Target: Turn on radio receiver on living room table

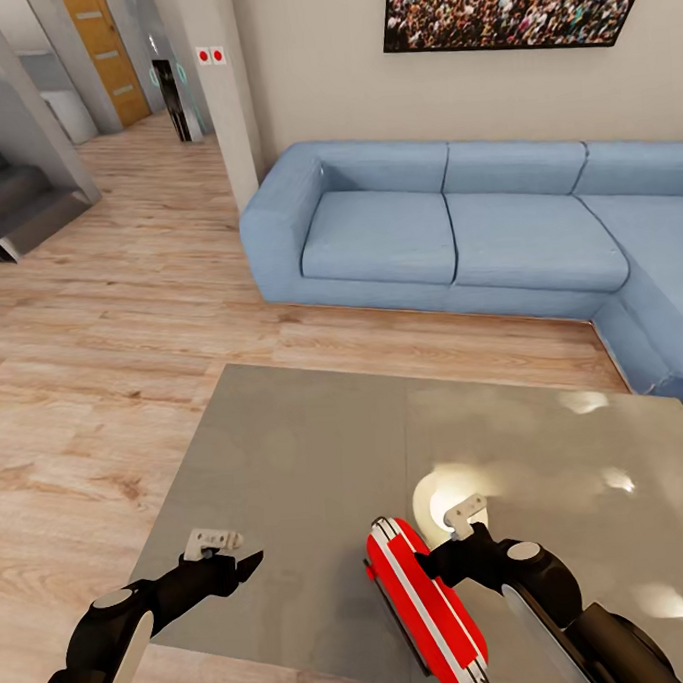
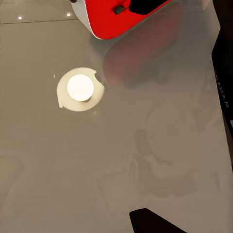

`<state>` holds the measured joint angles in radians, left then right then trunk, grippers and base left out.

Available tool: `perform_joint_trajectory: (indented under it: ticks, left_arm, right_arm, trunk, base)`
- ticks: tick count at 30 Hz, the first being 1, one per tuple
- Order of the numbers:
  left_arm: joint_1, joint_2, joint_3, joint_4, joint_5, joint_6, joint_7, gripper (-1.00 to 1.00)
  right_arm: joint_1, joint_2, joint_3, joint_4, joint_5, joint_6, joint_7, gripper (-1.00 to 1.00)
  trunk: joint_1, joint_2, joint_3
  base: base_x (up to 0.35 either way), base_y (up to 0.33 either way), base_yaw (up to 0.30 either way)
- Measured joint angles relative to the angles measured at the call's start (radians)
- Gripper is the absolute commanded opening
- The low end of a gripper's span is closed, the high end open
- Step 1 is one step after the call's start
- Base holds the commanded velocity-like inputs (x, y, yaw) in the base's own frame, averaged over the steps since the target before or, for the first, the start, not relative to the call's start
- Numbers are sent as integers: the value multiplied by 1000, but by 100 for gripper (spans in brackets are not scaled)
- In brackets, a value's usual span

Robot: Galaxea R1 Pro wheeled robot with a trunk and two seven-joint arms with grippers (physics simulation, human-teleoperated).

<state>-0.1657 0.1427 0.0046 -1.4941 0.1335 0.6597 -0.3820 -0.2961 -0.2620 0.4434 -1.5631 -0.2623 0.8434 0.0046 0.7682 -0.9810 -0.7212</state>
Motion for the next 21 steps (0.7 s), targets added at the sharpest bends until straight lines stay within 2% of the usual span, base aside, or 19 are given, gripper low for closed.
perform_joint_trajectory:
  ticks: [15, 16, 19, 21]
  left_arm:
    - [0, 0, 0, 0, 0, 0, 0, 100]
    - [0, 0, 0, 0, 0, 0, 0, 100]
    - [0, 0, 0, 0, 0, 0, 0, 100]
    - [0, 0, 0, 0, 0, 0, 0, 100]
  right_arm:
    - [0, -1, 6, -1, -2, 10, 0, 100]
    - [0, -1, 12, -1, -2, 10, 0, 100]
    - [0, 6, 74, -2, -1, 12, 0, 100]
    - [0, 10, 91, -2, 0, 12, 0, 100]
  trunk:
    - [0, 0, 0]
    - [0, 0, 0]
    - [0, 0, 0]
    - [0, 0, 0]
  base:
    - [0, 0, 0]
    - [0, 0, 0]
    - [0, 0, 0]
    - [0, 0, 0]
